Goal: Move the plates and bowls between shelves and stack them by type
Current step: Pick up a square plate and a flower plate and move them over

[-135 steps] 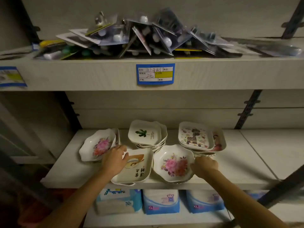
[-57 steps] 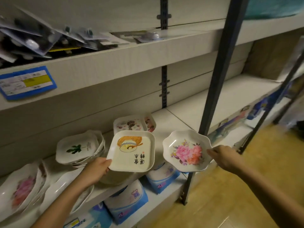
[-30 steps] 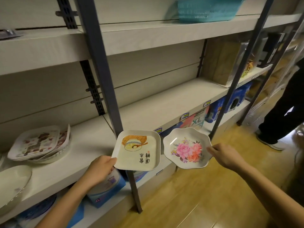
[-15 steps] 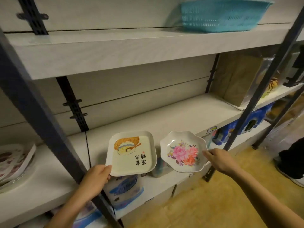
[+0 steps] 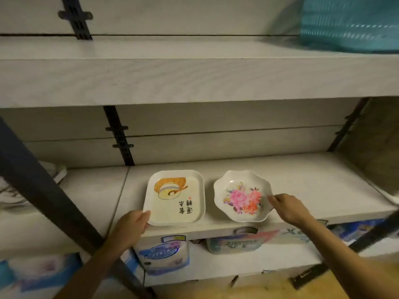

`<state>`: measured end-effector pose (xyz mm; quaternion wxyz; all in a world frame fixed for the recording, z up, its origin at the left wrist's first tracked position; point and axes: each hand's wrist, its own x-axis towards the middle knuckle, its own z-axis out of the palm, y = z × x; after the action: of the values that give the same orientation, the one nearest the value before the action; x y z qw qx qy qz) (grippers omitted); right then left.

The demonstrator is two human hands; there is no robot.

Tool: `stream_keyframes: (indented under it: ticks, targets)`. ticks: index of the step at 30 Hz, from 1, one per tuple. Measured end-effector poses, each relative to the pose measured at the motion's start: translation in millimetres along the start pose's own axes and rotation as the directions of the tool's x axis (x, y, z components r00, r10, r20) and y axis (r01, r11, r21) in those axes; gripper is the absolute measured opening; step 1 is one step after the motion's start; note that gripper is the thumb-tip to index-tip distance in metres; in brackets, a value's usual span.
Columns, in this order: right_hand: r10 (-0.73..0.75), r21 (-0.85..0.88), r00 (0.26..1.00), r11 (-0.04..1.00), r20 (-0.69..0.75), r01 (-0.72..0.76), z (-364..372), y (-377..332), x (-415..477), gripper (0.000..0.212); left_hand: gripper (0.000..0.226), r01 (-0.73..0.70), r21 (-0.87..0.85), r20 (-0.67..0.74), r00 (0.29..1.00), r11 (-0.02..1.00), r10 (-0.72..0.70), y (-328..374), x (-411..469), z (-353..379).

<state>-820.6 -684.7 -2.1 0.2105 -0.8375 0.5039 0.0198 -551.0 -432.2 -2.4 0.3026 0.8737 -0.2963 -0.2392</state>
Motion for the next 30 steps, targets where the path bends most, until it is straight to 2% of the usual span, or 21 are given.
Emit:
stream_keyframes:
  ticks: [7,13,16,22,26,30]
  targets:
    - [-0.080,-0.048,0.990,0.995,0.117,0.086,1.8,8.1,86.6,0.056,0.039,0.120,0.018,-0.103,0.988,0.993,-0.117,15.6,5.8,21.1]
    - [-0.020,-0.054,0.979,0.998,0.204,0.032,8.6,-4.2,129.9,0.052,0.040,0.165,-0.023,-0.144,0.975,0.986,-0.167,23.8,16.0,24.0]
    - [-0.009,-0.075,0.968,0.997,0.251,0.029,11.8,-10.2,140.9,0.052,0.040,0.153,0.032,-0.155,0.977,0.988,-0.146,28.3,22.2,24.3]
    - [0.046,-0.055,0.963,0.998,0.264,-0.033,17.0,-12.5,157.1,0.061,0.040,0.159,-0.042,-0.134,0.977,0.986,-0.164,30.7,35.6,27.1]
    - [0.070,-0.091,0.973,0.995,0.222,-0.051,8.2,-12.1,152.2,0.065,0.038,0.160,-0.048,-0.112,0.980,0.986,-0.164,26.5,49.2,32.4]
    - [0.034,-0.172,0.986,0.985,0.163,-0.006,-3.2,2.0,142.3,0.063,0.042,0.178,-0.004,-0.064,0.982,0.984,-0.178,25.9,72.9,37.2]
